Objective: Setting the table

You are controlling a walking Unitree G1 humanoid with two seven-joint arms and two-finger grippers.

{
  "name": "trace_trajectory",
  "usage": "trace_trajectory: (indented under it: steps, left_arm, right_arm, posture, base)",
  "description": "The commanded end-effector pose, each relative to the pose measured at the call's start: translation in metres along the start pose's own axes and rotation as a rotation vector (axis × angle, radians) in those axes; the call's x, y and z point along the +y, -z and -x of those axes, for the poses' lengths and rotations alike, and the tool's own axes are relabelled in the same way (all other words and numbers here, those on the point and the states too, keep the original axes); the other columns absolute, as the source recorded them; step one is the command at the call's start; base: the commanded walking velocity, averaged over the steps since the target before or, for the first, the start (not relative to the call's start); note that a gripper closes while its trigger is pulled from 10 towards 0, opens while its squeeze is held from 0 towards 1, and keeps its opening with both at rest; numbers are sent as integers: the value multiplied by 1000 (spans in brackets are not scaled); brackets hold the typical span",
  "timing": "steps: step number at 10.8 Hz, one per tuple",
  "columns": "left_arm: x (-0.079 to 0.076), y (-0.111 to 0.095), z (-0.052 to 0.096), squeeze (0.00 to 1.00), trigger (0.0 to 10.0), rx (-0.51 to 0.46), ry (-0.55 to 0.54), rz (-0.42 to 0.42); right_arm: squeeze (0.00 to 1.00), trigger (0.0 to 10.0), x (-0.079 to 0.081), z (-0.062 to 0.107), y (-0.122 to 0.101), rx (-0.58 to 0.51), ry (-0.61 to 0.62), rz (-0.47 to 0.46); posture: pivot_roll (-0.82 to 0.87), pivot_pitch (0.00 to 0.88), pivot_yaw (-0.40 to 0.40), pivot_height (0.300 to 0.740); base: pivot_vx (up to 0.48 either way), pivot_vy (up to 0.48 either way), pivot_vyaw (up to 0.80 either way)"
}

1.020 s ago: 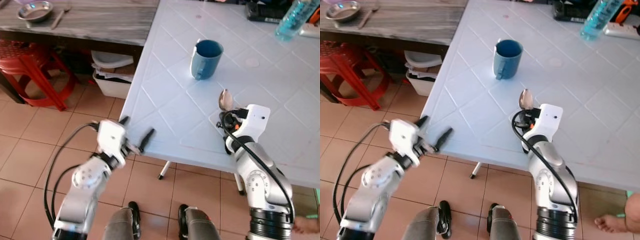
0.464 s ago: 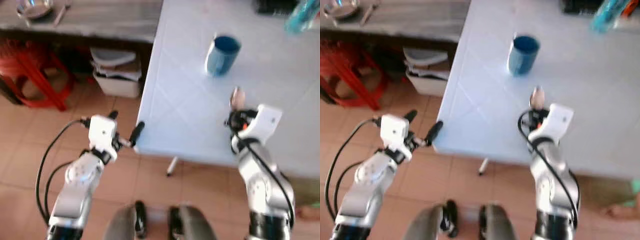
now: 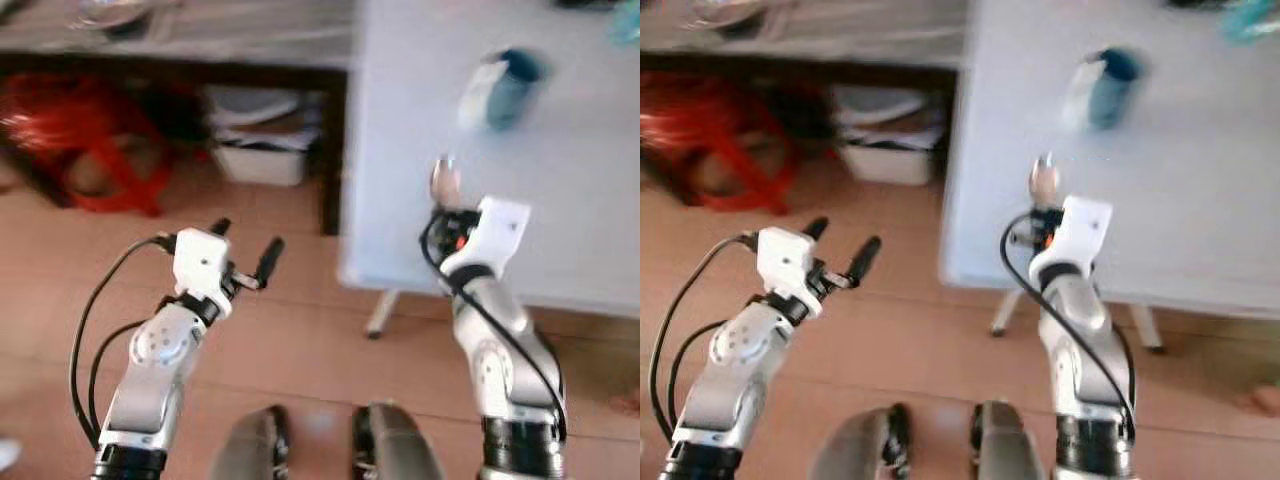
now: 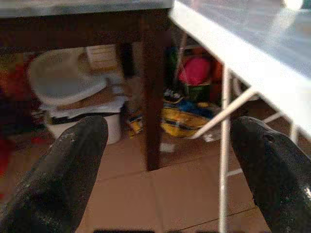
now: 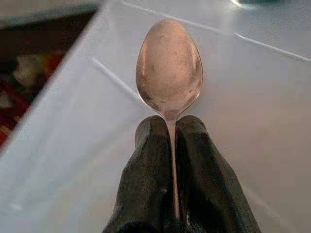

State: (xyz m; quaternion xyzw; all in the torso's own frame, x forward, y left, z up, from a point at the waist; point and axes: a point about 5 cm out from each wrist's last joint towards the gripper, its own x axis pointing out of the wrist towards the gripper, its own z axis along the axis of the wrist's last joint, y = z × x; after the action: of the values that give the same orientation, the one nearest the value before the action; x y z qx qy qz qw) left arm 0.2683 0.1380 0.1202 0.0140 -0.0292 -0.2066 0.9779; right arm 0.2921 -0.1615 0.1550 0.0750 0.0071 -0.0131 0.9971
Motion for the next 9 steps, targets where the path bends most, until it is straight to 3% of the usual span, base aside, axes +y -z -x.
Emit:
trace_trajectory:
  steps: [1,5,9]
  left_arm:
    - [-6,1,-2,0,10000,0,11,-1]
    - [3,0,-6,0,10000,-17,-68,-6]
    - [3,-4,-14,0,10000,-49,-82,2]
  right_arm:
    - [0,10000,-8,2,7,23,24,29]
    - [0,10000,-6,-3,-4,-71,21,90]
    - [0,10000,-3,-5,-6,-117,7,127]
  posture:
    - [-67,228,37,740]
    - [-68,209,38,740]
    - [-71,188,35,740]
  base:
    - [0,420,0]
    - [293,377,0]
    - [461,0,0]
